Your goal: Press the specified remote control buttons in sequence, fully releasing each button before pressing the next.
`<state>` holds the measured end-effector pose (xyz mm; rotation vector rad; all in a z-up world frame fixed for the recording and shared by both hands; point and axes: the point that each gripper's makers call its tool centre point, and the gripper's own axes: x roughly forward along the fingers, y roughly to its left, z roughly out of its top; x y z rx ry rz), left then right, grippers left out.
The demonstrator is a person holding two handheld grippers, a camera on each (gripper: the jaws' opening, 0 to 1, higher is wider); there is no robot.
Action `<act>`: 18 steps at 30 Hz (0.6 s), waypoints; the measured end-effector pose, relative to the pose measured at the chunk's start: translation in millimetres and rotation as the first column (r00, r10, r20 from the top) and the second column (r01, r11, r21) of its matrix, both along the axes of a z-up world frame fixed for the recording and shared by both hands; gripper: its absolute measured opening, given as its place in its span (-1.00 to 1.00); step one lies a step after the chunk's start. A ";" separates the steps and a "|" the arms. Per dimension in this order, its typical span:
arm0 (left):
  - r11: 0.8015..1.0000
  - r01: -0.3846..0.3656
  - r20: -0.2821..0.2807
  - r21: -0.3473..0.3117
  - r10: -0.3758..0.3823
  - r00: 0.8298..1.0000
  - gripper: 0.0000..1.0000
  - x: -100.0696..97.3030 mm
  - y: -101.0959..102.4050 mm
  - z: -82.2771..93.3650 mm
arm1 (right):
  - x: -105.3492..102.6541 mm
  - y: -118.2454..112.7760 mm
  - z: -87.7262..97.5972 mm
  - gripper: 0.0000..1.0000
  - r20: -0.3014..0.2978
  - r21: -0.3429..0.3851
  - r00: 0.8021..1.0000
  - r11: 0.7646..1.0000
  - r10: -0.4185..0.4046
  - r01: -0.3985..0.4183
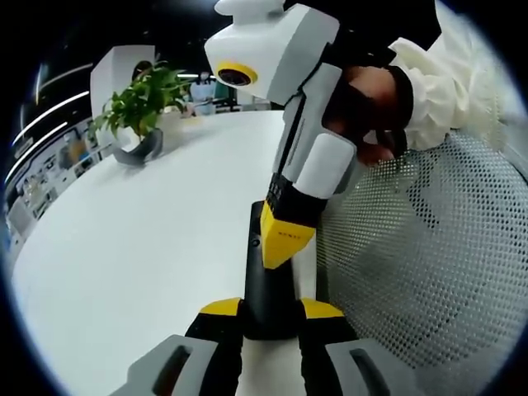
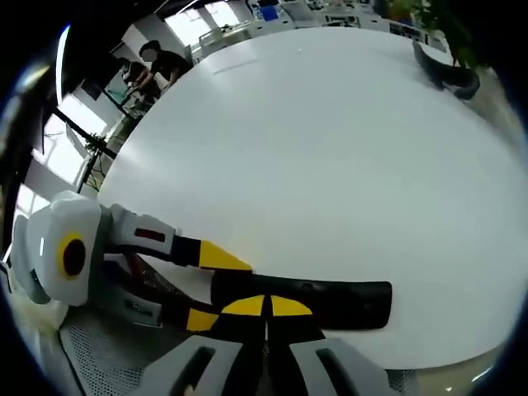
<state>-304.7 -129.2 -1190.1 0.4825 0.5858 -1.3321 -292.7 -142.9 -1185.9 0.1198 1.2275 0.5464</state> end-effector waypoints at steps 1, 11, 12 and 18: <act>1.000 -0.001 -0.001 0.000 0.001 1.000 -0.51 0.0 0.1 -0.2 | 0.1 -0.2 -0.4 -1.00 -0.004 0.006 1.000 1.000 -0.008 0.008; 1.000 -0.003 -0.002 0.000 0.003 1.000 -0.51 0.1 -0.1 -0.2 | 0.3 0.4 0.1 -1.00 -0.009 0.018 1.000 1.000 -0.014 0.014; 1.000 -0.003 -0.002 0.000 0.003 1.000 -0.51 0.1 -0.2 -0.1 | 0.1 0.2 0.5 -1.00 -0.007 0.019 1.000 1.000 -0.009 0.009; 1.000 -0.010 -0.001 0.001 0.010 1.000 -0.50 0.6 -0.6 0.2 | 10.5 0.9 13.6 -1.00 0.076 0.032 0.997 0.999 0.001 -0.004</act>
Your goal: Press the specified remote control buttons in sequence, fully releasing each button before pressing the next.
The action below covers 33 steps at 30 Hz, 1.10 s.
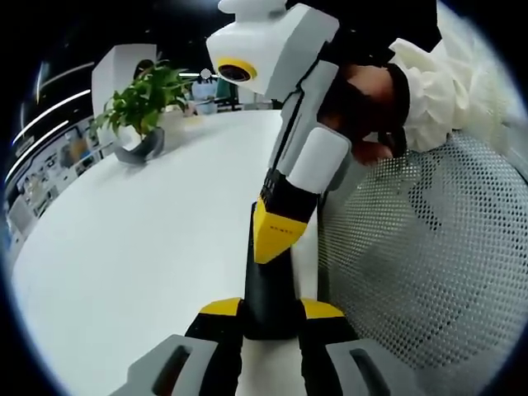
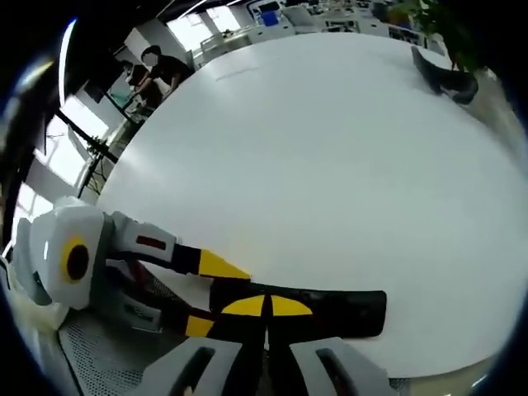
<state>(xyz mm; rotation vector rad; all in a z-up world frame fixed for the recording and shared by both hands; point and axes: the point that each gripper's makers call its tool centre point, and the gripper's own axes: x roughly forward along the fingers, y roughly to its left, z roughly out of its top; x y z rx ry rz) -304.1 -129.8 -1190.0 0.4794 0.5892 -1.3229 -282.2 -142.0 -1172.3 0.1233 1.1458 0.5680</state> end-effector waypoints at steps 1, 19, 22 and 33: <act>1.000 -0.002 -0.001 0.000 0.002 1.000 -0.50 0.1 0.0 0.2 | 4.1 0.9 6.1 -1.00 0.026 0.028 1.000 1.000 -0.014 0.013; 0.998 -0.050 -0.007 0.023 0.050 0.999 -0.50 3.0 -3.3 -0.5 | 34.9 -79.8 132.4 -0.51 0.646 0.053 0.727 0.964 -0.232 0.261; 0.999 -0.049 -0.005 0.022 0.049 0.999 -0.51 2.7 -2.9 -0.4 | 35.6 -93.8 138.1 -0.10 0.699 0.043 0.670 0.951 -0.249 0.307; 0.999 -0.054 0.000 0.001 0.054 0.999 -0.50 3.8 -3.5 -0.4 | 35.2 -105.4 121.3 0.81 0.731 -0.091 0.657 0.929 -0.182 0.359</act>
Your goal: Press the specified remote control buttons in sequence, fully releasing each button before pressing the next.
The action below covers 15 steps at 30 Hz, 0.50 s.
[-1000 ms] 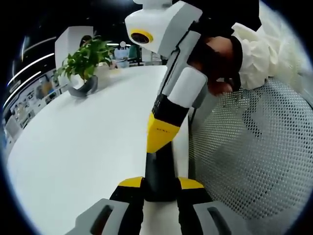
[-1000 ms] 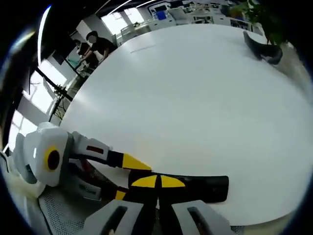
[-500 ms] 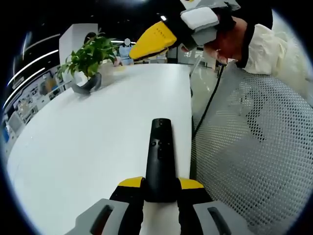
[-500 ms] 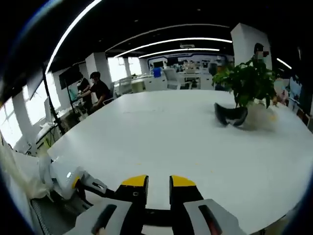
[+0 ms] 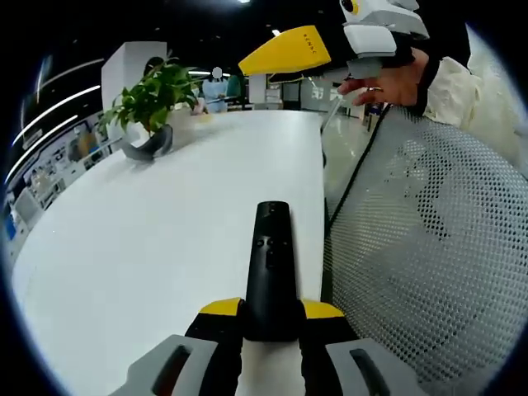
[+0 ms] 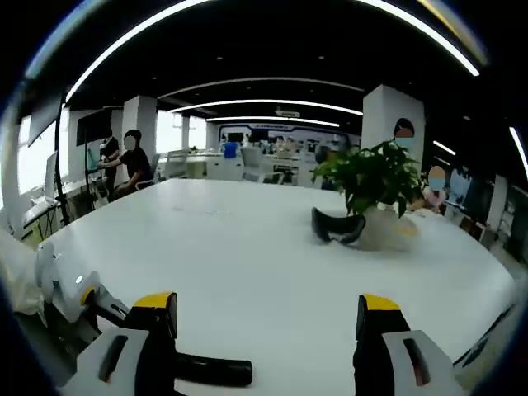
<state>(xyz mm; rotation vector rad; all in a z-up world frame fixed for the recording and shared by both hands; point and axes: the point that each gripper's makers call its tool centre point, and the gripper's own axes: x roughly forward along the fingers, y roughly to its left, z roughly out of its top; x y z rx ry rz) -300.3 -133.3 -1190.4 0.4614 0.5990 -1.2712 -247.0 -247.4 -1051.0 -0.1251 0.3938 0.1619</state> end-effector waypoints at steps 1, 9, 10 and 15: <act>1.000 0.000 0.000 0.000 0.000 1.000 -0.50 0.2 -0.1 0.0 | 0.4 -2.6 -2.2 0.80 -0.003 0.000 1.000 1.000 -0.003 0.003; 1.000 0.010 0.001 0.008 -0.010 1.000 -0.50 1.3 0.3 0.2 | 3.8 -23.0 0.1 0.95 0.049 -0.014 0.996 0.997 -0.076 0.077; 1.000 0.013 -0.001 0.009 -0.013 1.000 -0.51 1.2 0.5 0.1 | 4.2 -22.6 1.0 0.98 0.054 -0.012 0.996 0.997 -0.076 0.077; 0.999 0.042 0.003 0.015 -0.042 0.999 -0.51 4.3 2.4 -0.2 | 5.4 -24.9 -5.1 0.98 0.016 0.047 0.996 0.995 -0.091 0.090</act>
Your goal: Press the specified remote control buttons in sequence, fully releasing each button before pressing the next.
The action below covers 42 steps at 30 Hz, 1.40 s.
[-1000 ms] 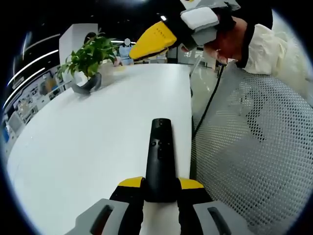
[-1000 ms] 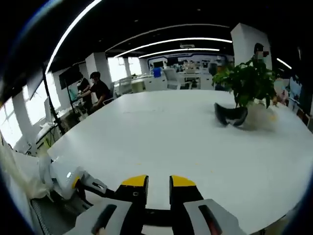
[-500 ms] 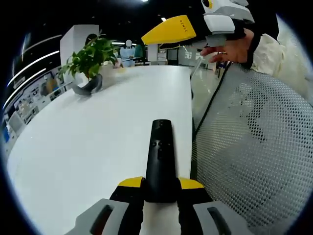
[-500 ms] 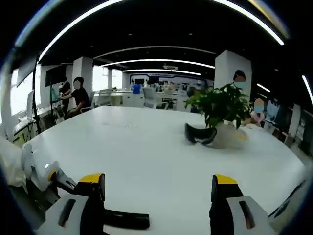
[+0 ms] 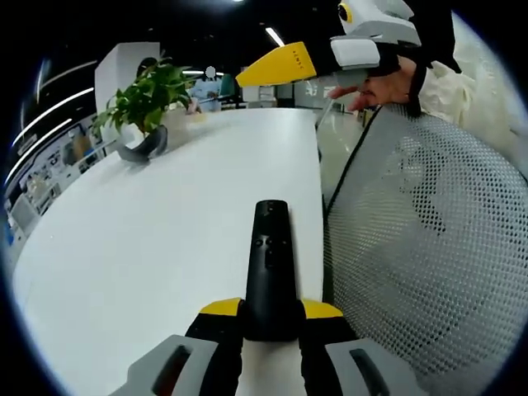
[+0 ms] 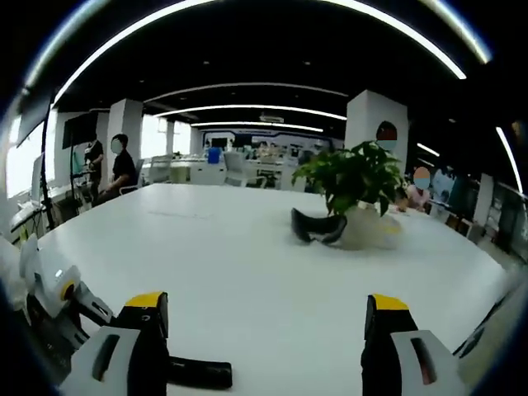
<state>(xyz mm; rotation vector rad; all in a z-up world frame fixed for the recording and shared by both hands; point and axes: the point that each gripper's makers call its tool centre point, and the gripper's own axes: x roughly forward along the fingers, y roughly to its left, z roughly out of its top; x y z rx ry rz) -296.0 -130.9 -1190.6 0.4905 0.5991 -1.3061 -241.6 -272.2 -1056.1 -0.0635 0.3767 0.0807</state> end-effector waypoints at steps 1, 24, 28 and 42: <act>1.000 0.002 0.002 0.001 -0.003 1.000 -0.51 1.0 0.7 0.1 | -0.4 -1.1 1.0 0.98 0.005 0.015 1.000 1.000 -0.002 0.002; 0.992 0.104 -0.038 0.074 -0.102 0.994 -0.53 10.9 16.7 -0.9 | -2.5 4.1 -19.3 0.87 -0.089 -0.050 0.996 0.998 0.031 -0.035; 0.992 0.104 -0.024 0.074 -0.102 0.994 -0.53 17.0 19.0 0.1 | -3.0 5.3 -23.0 0.84 -0.103 -0.050 0.994 0.998 0.040 -0.045; 0.988 0.088 0.033 0.123 -0.093 0.995 -0.53 74.6 39.4 12.1 | -3.7 4.0 -25.4 0.81 -0.110 -0.062 0.993 0.997 0.041 -0.048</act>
